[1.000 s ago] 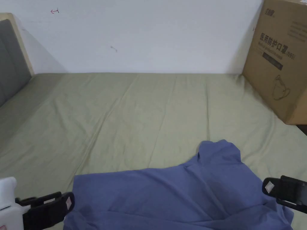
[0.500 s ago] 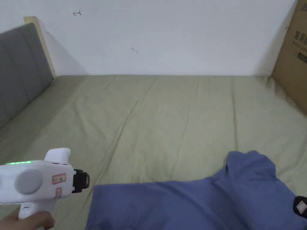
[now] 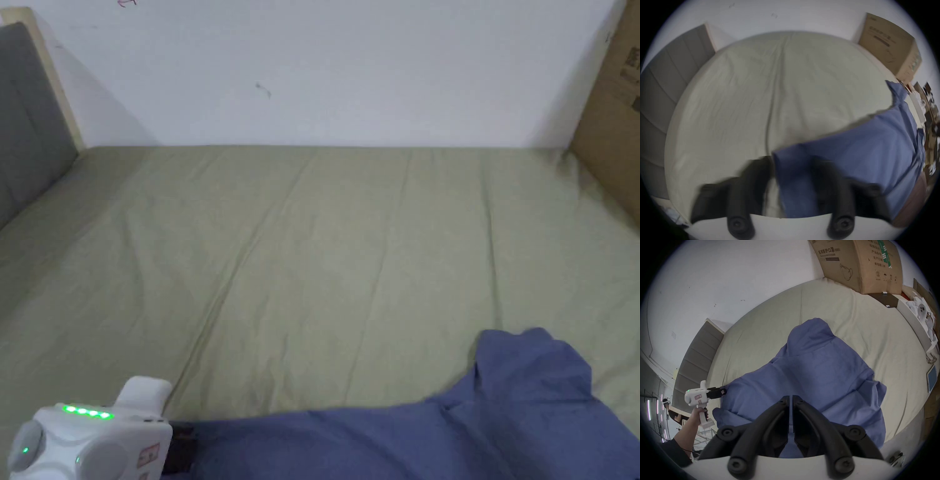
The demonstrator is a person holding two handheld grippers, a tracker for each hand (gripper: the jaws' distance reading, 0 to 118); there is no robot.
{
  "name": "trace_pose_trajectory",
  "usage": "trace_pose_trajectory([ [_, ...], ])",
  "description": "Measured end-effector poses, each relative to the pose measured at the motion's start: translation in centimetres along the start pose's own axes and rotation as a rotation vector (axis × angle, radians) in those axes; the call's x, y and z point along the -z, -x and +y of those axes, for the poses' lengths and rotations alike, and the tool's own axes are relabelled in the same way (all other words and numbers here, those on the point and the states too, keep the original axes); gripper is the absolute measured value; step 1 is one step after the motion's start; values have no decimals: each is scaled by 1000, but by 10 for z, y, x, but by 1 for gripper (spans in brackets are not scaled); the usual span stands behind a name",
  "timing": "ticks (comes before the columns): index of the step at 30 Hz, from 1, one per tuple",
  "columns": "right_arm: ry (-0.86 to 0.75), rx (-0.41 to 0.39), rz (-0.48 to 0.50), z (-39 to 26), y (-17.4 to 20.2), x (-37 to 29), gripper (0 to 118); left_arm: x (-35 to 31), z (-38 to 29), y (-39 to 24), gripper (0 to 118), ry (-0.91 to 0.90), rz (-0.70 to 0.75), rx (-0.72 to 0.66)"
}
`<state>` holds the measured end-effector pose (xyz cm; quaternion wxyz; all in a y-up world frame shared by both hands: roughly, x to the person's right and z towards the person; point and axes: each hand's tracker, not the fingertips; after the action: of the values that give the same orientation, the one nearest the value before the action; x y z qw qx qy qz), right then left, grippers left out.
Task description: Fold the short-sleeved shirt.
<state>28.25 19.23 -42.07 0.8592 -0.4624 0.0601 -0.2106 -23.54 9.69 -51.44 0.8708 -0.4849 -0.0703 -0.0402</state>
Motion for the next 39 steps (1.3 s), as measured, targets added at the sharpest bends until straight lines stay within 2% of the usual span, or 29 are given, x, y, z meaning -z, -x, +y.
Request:
trace_pose_trajectory([
  [1,-6,-8,1,5,-1,4,4,-2,-3,-7,7,-9,-29,22],
  [2,-20,-10,5,13,-3,8,4,0,-4,-12,1,7,-62,48],
  [4,-73,-5,32,42,-12,14,4,2,-1,-11,1,26,-88,48],
  [7,-99,7,-24,101,-25,34,4,-13,5,-7,1,-24,-62,42],
  [8,-84,-8,-53,124,-34,47,10,-21,8,-4,1,-57,-80,14],
  [9,-50,-34,-56,141,-40,60,51,-28,10,-1,1,-81,-93,-10],
  [10,14,-55,-67,159,-46,78,97,-35,13,3,1,-92,-96,-28],
  [11,89,-60,-106,173,-52,99,118,-36,13,12,1,-103,-99,-50],
  [12,143,-78,-146,181,-62,118,116,-40,14,17,1,-105,-103,-70],
  [13,131,-35,-193,187,-67,135,116,-43,14,21,1,-111,-112,-85],
  [14,146,-26,-254,194,-75,153,116,-46,15,25,1,-109,-111,-96],
  [15,174,-1,-293,198,-82,169,116,-55,16,6,1,-109,-110,-106],
  [18,248,49,-286,202,-94,198,112,-57,13,2,1,-96,-114,-122],
  [19,273,34,-275,201,-92,206,106,-56,14,2,1,-89,-105,-118],
  [21,266,-33,-287,195,-77,214,86,-53,12,0,1,-70,-91,-112],
  [23,234,-127,-384,188,-65,214,83,-48,11,5,1,-58,-100,-129],
  [24,207,-151,-359,182,-59,208,78,-46,10,6,1,-53,-110,-144],
  [25,200,-160,-328,181,-57,204,64,-46,9,6,1,-55,-121,-156],
  [26,196,-153,-316,179,-54,197,41,-45,8,5,1,-55,-136,-167],
  [27,195,-140,-274,179,-53,191,2,-42,8,9,1,-56,-141,-172],
  [34,56,5,-171,186,-53,132,1,-43,13,4,1,-72,-152,-196],
  [39,-26,-2,-165,197,-37,94,1,-51,41,15,1,-159,-97,-177],
])
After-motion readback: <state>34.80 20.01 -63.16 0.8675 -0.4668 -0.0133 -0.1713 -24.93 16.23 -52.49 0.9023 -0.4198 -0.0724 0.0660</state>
